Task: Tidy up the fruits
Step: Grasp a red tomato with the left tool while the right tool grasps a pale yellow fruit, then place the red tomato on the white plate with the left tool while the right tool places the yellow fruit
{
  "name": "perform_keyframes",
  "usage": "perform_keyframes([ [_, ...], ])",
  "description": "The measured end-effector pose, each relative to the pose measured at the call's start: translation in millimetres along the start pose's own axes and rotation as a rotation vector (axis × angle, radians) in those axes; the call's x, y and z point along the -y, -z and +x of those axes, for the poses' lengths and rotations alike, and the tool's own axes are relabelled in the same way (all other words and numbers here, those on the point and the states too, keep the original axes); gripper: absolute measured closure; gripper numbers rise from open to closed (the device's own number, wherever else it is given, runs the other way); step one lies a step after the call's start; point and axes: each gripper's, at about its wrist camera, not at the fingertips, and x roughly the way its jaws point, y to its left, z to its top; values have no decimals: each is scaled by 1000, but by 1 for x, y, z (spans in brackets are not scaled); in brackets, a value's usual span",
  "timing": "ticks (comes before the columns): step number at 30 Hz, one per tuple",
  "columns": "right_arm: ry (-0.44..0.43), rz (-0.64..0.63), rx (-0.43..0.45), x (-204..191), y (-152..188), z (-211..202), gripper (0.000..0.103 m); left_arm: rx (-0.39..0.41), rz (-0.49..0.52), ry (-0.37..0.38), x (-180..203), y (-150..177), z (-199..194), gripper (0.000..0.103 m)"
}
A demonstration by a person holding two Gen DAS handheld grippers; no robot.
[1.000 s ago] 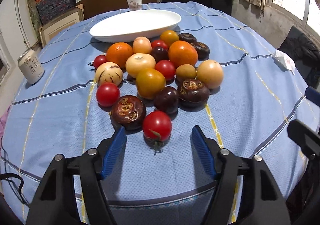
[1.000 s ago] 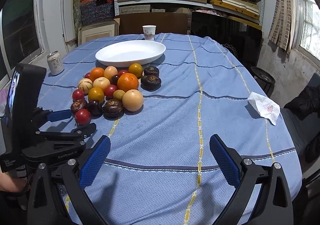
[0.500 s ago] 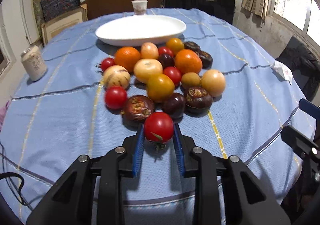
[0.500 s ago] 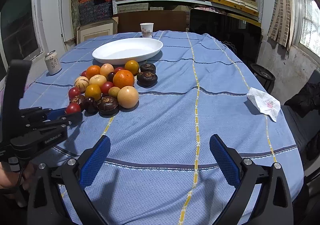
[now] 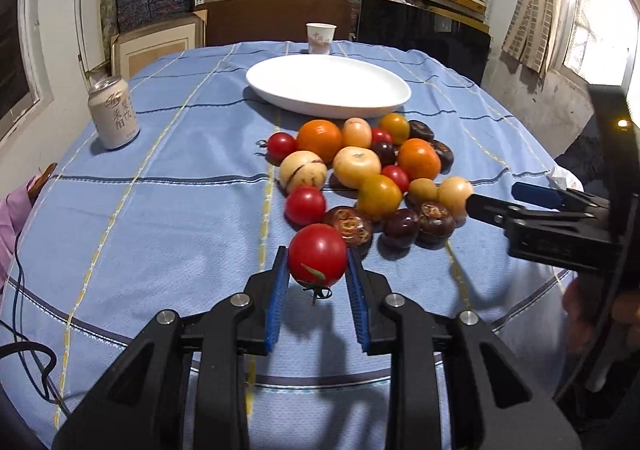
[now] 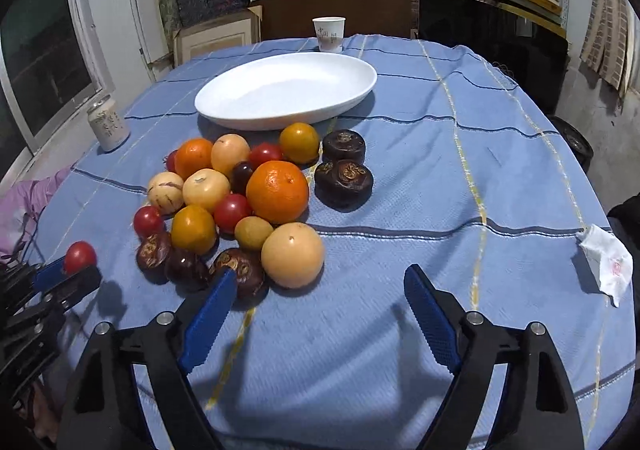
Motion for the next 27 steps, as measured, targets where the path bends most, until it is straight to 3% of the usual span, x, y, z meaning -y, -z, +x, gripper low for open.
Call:
perform_keyframes([
  [2, -1, 6, -27, -2, -2, 10, 31, 0, 1, -2, -3, 1, 1, 75],
  [4, -27, 21, -48, -3, -4, 17, 50, 0, 3, 1, -4, 1, 2, 75],
  [12, -30, 30, -88, -9, -15, 27, 52, -8, -1, 18, -11, 1, 6, 75],
  [14, -39, 22, -89, -10, -14, 27, 62, -10, -2, 22, -12, 1, 5, 75],
  [17, -4, 23, -87, -11, -13, 25, 62, -11, -11, 34, -17, -1, 1, 75],
  [22, 54, -26, 18, -8, -16, -14, 62, 10, -19, 76, -28, -15, -23, 75],
  [27, 82, -74, 128, -1, -52, -54, 62, 90, 8, 68, -36, -58, -48, 75],
])
